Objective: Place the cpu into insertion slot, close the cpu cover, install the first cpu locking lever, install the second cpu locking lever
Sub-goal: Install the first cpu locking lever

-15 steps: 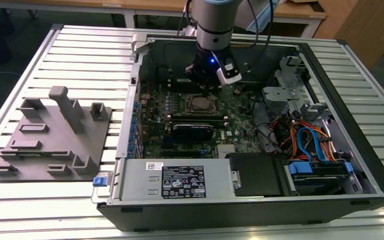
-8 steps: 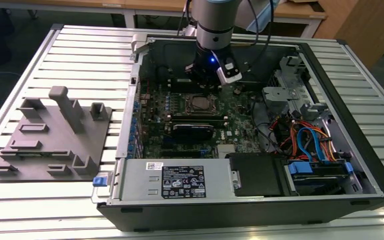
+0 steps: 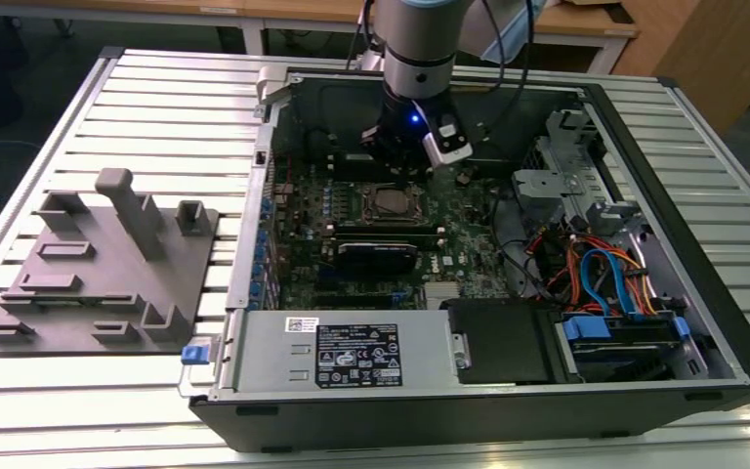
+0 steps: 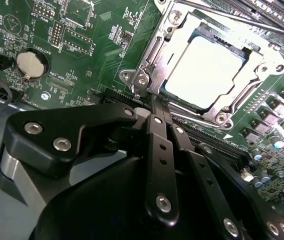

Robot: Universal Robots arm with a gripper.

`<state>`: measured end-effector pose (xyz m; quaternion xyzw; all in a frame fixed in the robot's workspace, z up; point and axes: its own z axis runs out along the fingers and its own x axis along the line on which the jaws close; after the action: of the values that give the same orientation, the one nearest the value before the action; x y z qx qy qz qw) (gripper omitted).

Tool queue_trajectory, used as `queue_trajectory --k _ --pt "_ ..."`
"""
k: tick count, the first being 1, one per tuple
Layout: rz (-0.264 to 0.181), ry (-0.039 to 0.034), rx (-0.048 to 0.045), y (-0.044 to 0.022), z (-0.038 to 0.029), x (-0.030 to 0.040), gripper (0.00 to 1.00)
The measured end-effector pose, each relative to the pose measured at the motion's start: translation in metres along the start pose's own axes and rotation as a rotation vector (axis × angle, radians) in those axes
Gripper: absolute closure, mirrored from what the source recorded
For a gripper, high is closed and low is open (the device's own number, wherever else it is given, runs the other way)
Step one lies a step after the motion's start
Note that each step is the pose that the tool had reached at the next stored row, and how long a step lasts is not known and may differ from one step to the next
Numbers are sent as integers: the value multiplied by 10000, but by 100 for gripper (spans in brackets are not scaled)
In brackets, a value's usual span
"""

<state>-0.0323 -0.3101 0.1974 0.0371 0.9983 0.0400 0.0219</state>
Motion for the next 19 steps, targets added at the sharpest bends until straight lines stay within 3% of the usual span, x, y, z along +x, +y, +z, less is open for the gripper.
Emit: queue_trajectory --k 5,9,11,14,19 --pt "-2 0 2 4 -29 -2 90" --pt "-12 -14 255 2 -14 0 90" --pt "-20 -26 427 1 -6 0 90" --pt "-27 -38 565 1 2 0 90" --pt "-27 -35 566 -2 11 1 90"
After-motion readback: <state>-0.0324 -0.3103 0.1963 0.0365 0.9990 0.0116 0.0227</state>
